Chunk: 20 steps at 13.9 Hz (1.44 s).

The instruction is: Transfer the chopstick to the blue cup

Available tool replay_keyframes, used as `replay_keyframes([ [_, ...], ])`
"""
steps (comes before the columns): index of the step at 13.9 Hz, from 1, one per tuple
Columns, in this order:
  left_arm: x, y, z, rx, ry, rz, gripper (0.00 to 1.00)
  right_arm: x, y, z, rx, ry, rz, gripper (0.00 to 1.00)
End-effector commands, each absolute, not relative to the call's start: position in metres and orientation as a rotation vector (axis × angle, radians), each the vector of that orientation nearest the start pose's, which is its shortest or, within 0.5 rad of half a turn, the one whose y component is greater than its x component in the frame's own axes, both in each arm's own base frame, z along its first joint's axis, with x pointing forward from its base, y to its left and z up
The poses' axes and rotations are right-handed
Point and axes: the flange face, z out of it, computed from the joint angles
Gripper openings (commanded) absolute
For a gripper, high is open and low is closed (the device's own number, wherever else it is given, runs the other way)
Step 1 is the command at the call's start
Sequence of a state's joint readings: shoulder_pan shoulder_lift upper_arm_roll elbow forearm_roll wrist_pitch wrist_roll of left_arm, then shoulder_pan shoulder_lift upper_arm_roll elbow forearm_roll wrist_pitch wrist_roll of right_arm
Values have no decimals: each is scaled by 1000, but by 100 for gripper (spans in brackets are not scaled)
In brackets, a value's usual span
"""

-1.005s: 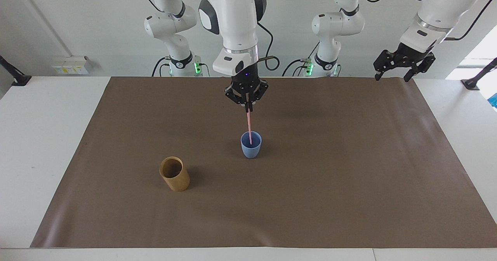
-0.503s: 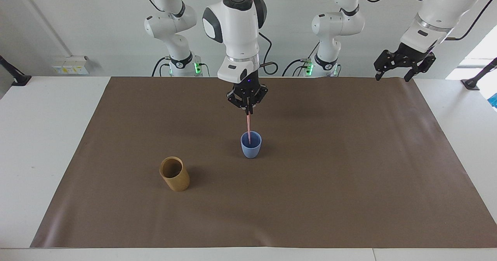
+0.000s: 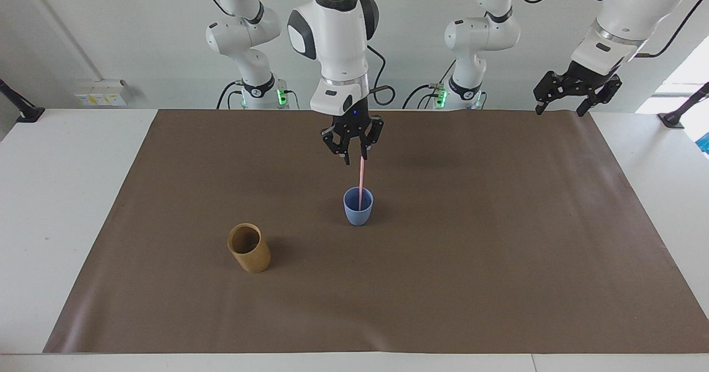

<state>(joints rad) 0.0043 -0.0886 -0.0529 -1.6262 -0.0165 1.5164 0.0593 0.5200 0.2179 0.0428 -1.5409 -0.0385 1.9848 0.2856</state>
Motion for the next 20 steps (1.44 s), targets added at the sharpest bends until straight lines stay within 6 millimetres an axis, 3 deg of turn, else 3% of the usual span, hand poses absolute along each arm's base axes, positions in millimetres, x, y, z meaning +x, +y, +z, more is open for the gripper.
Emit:
replay_keyframes([
  [1, 517, -26, 644, -3146, 177, 48, 100, 555, 331, 569, -3020, -336, -376, 60],
  [3, 517, -26, 644, -3146, 177, 48, 100, 564, 295, 590, -3017, -242, -397, 100],
  [7, 517, -27, 644, -3145, 179, 48, 100, 574, 185, 628, -3072, -5, -362, 100],
  [11, 517, -26, 644, -3146, 177, 48, 100, 562, 110, 644, -3125, 180, -218, 100],
  [14, 517, -26, 644, -3146, 177, 48, 100, 551, 82, 659, -3150, 243, -80, 100],
  [17, 517, -26, 644, -3146, 177, 48, 100, 534, 65, 659, -3170, 259, 61, 100],
  [20, 517, -26, 644, -3146, 177, 48, 100, 532, 53, 656, -3168, 289, 107, 100],
])
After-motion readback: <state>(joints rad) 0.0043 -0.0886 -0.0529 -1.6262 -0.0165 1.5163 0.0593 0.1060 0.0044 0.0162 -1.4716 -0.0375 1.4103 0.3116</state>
